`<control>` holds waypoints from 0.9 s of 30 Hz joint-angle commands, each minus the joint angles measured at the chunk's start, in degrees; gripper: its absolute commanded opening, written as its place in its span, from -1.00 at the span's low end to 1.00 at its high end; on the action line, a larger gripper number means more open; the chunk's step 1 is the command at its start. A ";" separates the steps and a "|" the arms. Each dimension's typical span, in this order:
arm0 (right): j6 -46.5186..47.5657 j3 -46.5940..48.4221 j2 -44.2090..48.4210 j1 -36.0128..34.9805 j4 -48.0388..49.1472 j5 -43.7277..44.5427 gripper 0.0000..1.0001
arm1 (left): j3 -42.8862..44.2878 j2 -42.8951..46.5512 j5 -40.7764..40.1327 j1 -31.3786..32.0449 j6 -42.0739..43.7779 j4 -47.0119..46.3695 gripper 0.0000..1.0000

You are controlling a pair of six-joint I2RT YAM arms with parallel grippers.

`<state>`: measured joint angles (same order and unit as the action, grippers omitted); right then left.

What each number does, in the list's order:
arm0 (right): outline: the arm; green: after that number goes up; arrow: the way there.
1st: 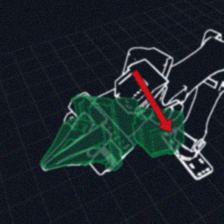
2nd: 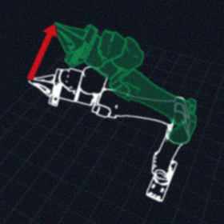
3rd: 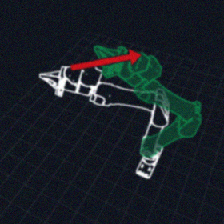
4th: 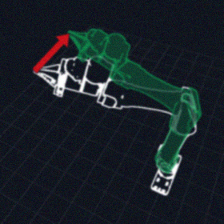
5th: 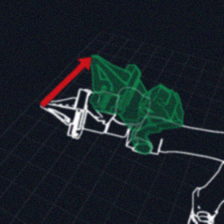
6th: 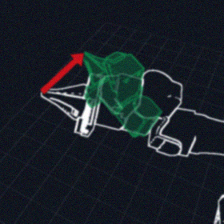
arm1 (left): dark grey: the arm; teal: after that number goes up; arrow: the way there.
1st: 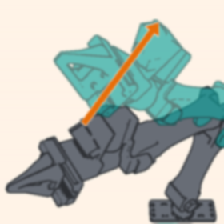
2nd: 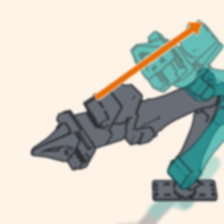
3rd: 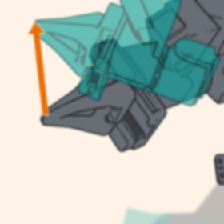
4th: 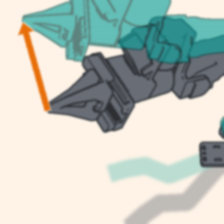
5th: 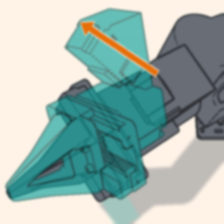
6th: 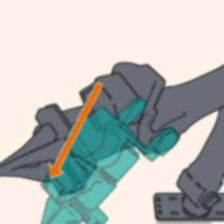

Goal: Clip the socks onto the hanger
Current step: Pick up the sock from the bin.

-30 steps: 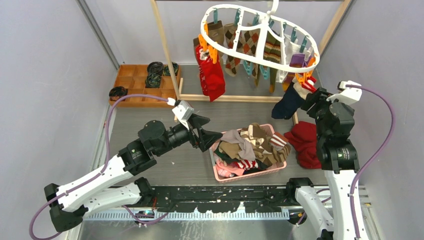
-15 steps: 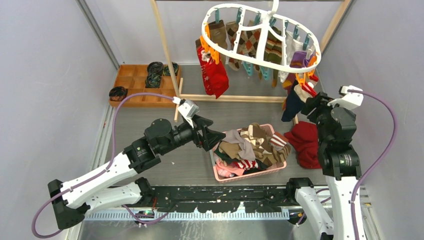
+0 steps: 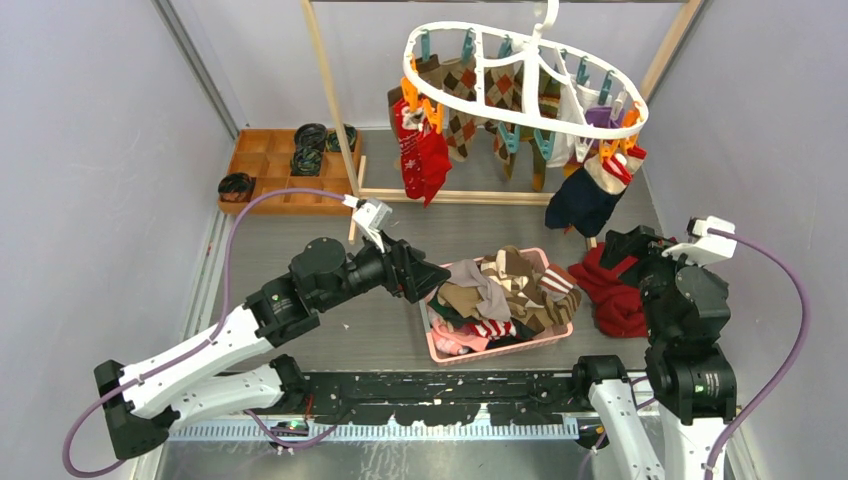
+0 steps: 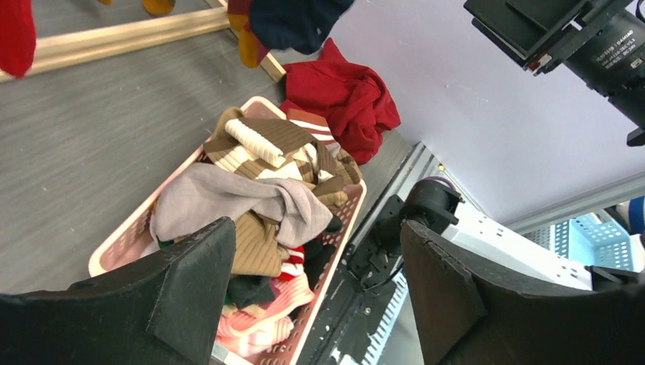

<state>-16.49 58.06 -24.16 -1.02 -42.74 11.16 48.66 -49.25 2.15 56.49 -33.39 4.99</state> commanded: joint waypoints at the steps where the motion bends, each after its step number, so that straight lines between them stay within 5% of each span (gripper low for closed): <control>1: 0.17 1.38 1.22 -0.53 -2.74 -1.91 0.63 | 2.63 1.39 -0.79 -0.33 -6.07 1.64 0.60; 10: 3.00 2.38 2.61 -2.64 -6.46 -9.78 0.98 | 0.18 3.68 -5.01 -0.33 -11.56 1.85 0.61; 27: 4.07 2.85 -7.81 -6.47 -8.15 -34.83 0.99 | -10.33 6.03 -7.02 -0.42 -17.54 -4.39 0.63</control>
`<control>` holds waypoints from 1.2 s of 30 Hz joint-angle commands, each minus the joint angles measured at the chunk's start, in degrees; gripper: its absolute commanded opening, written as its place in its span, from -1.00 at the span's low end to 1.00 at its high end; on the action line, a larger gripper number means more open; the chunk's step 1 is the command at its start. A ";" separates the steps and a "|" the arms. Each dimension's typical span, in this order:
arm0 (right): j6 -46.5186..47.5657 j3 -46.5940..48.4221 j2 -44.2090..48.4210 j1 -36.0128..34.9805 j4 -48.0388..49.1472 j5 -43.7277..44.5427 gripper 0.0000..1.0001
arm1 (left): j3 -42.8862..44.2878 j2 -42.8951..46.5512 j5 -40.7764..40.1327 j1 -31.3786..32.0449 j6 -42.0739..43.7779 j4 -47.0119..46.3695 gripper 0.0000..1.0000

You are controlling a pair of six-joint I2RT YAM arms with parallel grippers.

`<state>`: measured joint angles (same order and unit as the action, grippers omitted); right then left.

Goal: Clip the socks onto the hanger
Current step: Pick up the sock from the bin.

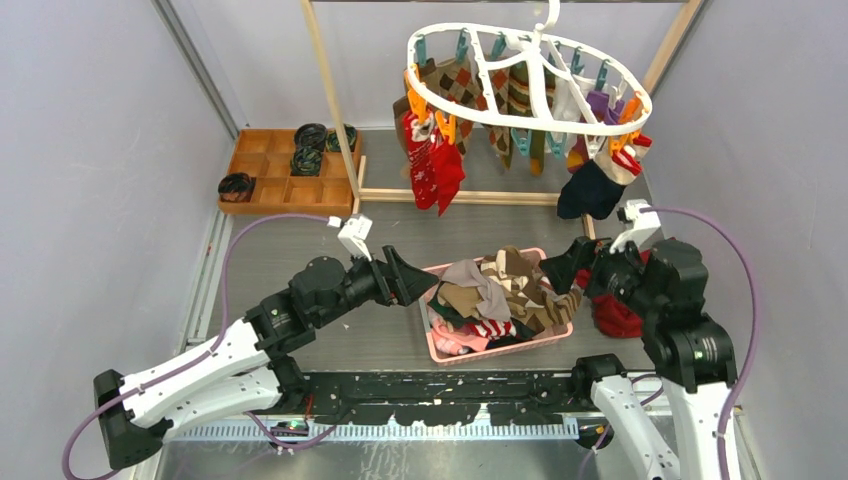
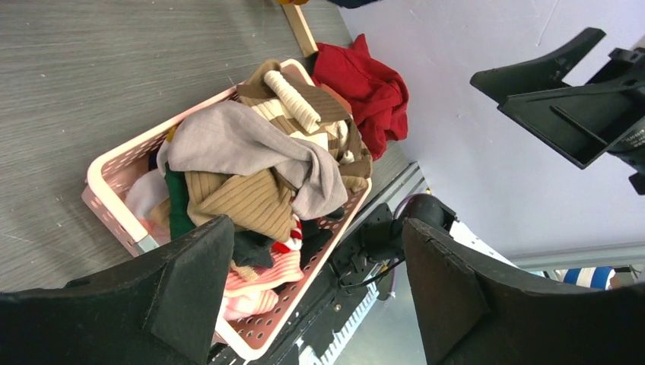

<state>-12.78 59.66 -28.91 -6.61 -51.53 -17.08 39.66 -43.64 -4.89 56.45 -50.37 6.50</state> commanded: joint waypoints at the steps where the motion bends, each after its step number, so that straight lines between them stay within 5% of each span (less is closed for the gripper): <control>1: 0.55 1.25 -3.61 -1.13 0.62 -6.52 0.99 | -1.97 0.24 -0.15 -0.37 -0.97 -7.49 0.62; 14: 9.62 6.33 -17.36 -7.49 -8.79 4.29 0.99 | -3.55 -11.16 1.00 -0.37 -10.35 -18.67 0.47; 23: 11.85 1.11 -20.52 -16.03 -3.68 12.09 0.99 | -1.65 -15.61 -0.94 -0.38 -11.25 -17.05 0.34; 31: 6.69 2.80 -28.98 -30.61 2.24 16.65 0.45 | 0.40 -17.32 -4.09 -0.37 -11.75 -11.36 0.21; 36: 2.07 3.47 -35.52 -38.30 5.14 23.03 0.31 | 0.33 -13.69 -8.26 -0.37 -9.55 -6.11 0.16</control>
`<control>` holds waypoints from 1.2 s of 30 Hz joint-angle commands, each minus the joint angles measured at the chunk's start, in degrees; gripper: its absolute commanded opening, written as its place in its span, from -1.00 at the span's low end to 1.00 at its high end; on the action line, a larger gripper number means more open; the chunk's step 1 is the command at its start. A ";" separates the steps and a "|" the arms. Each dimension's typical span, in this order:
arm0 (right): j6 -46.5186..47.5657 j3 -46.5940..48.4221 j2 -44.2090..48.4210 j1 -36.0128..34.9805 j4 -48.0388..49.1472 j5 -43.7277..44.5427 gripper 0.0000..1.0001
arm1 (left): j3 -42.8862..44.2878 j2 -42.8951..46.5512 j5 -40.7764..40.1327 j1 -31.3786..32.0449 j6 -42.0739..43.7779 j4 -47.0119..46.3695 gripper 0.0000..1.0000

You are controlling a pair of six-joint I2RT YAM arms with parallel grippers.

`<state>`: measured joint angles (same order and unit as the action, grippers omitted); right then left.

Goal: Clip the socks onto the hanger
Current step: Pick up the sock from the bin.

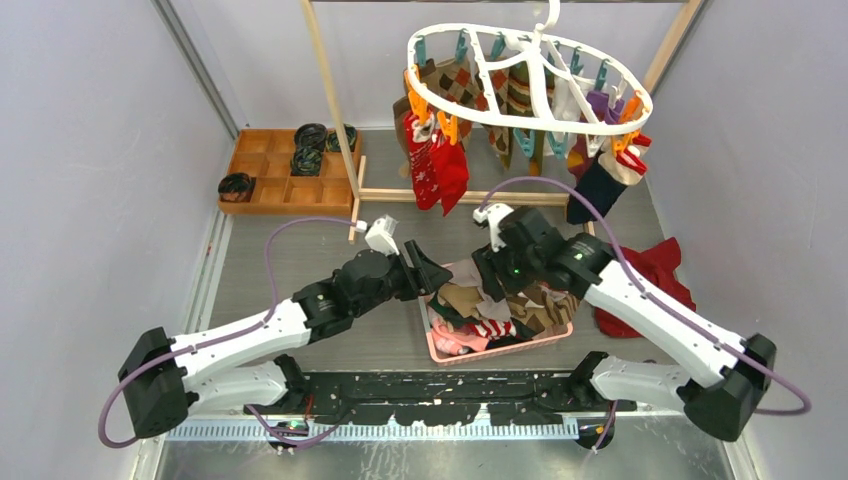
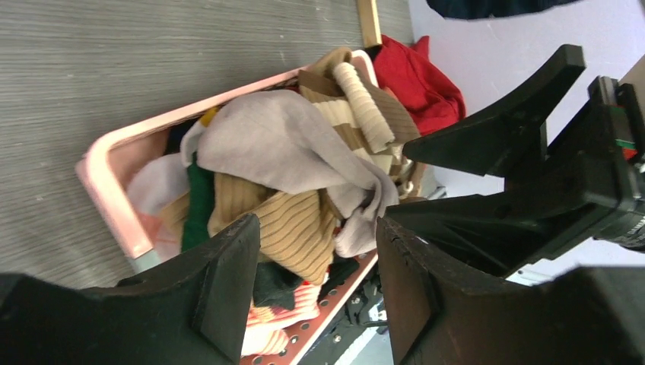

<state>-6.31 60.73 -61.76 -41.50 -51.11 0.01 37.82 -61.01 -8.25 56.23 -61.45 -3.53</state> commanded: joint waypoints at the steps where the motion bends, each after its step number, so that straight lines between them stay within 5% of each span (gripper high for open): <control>1: -5.26 2.26 -3.59 -4.15 5.13 6.55 0.30 | 2.17 4.34 -5.60 -0.15 2.03 5.45 0.16; 7: -6.91 3.52 -8.10 -5.58 4.75 11.22 -0.04 | 1.40 9.39 -8.83 -0.15 4.43 10.69 0.14; 12: -7.46 3.88 -5.07 -5.97 5.72 8.15 -0.75 | 0.27 11.95 -9.41 -0.15 5.42 11.02 0.13; 14: -8.19 3.71 -2.61 -6.09 6.25 6.42 -0.90 | 0.11 12.51 -9.22 -0.15 6.39 10.69 0.13; 25: -12.06 2.47 12.60 -6.23 10.11 0.75 -0.98 | -3.24 16.66 1.39 -0.15 19.39 -5.22 0.22; 36: -17.90 4.04 14.95 -6.23 19.36 -0.34 -0.97 | -4.81 15.58 18.17 -0.17 26.64 -19.03 0.41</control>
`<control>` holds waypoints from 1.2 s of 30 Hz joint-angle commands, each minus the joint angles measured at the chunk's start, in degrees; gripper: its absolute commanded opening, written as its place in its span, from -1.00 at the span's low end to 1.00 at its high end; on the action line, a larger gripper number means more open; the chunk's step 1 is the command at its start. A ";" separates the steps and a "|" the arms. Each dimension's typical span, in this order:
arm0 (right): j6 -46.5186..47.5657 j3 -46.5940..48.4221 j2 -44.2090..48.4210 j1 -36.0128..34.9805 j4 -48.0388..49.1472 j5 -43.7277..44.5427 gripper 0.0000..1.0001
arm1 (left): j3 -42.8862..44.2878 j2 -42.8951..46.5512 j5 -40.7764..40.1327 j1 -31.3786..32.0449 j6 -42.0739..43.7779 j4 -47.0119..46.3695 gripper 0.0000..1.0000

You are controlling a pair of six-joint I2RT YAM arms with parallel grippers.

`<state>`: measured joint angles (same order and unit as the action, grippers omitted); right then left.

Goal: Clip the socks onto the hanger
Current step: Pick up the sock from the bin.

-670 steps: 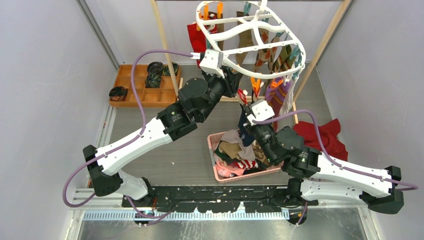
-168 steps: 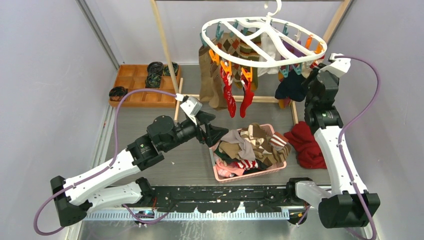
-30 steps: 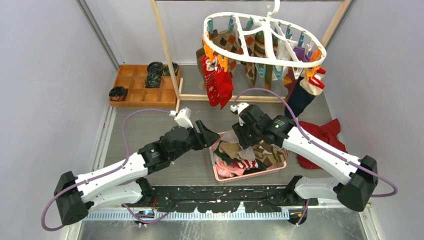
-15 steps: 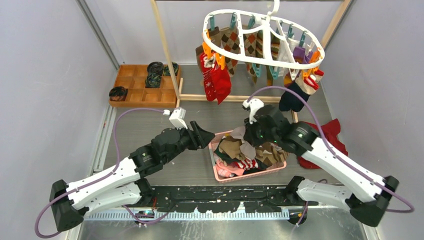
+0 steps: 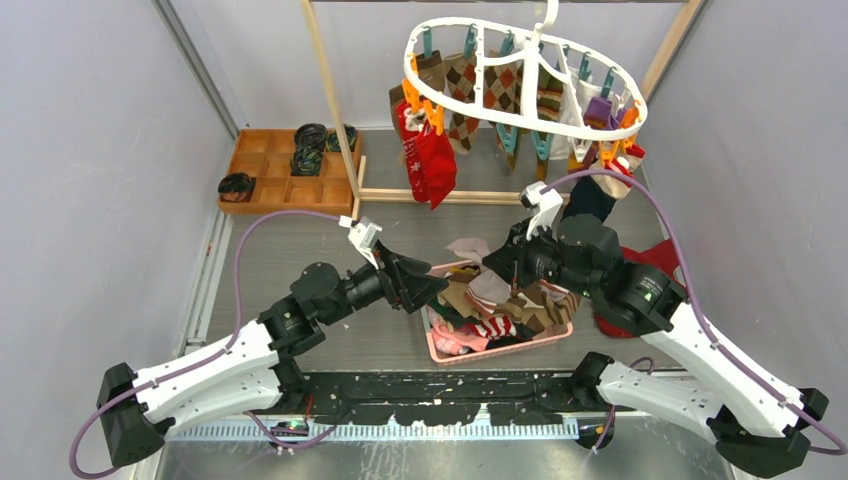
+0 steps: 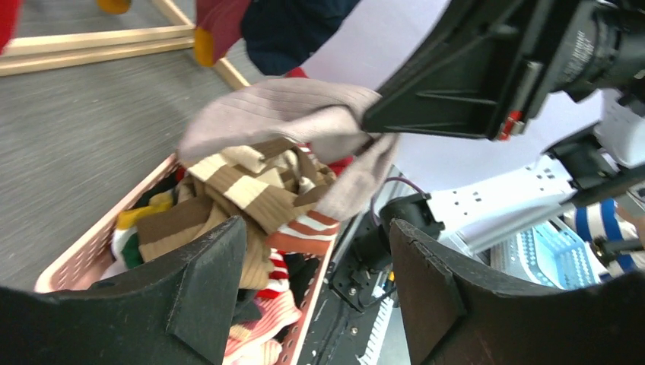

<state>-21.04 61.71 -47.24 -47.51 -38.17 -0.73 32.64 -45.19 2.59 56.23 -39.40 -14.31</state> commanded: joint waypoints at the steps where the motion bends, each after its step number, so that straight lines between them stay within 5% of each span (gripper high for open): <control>1: -3.50 3.74 0.03 -0.20 6.45 1.93 -0.97 | 0.47 -0.25 8.09 -0.16 5.38 -8.73 0.41; 11: -2.59 2.39 -2.96 -0.31 4.35 -7.44 -0.92 | 1.42 2.05 9.41 -0.15 12.58 -3.66 0.43; 14: -3.96 0.76 -4.12 -0.31 -1.07 -0.52 -0.88 | 0.14 3.70 8.02 -0.15 12.53 -2.57 0.43; 18: -5.68 -1.07 -5.97 -0.31 -8.19 13.93 -0.48 | -1.67 5.63 6.03 -0.16 12.16 -1.96 0.43; 22: -5.90 -2.61 -6.99 -0.35 -12.86 18.12 -0.36 | -2.18 6.65 4.90 -0.15 12.07 -0.37 0.43; 26: -6.28 -4.38 -3.37 -0.31 -13.37 17.66 -0.34 | -2.79 7.42 4.27 -0.15 11.94 0.24 0.43; 30: -5.60 -4.38 -0.70 -0.31 -14.41 16.44 -0.60 | -3.07 7.06 3.92 -0.15 11.73 0.32 0.42; 36: -4.71 -6.55 0.59 -0.36 -5.11 3.25 -0.33 | -1.89 1.61 3.30 -0.15 8.42 0.72 0.40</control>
<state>-26.24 56.10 -46.04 -47.62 -50.17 10.07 29.65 -40.25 7.07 56.23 -28.60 -13.04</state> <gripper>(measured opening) 0.302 0.704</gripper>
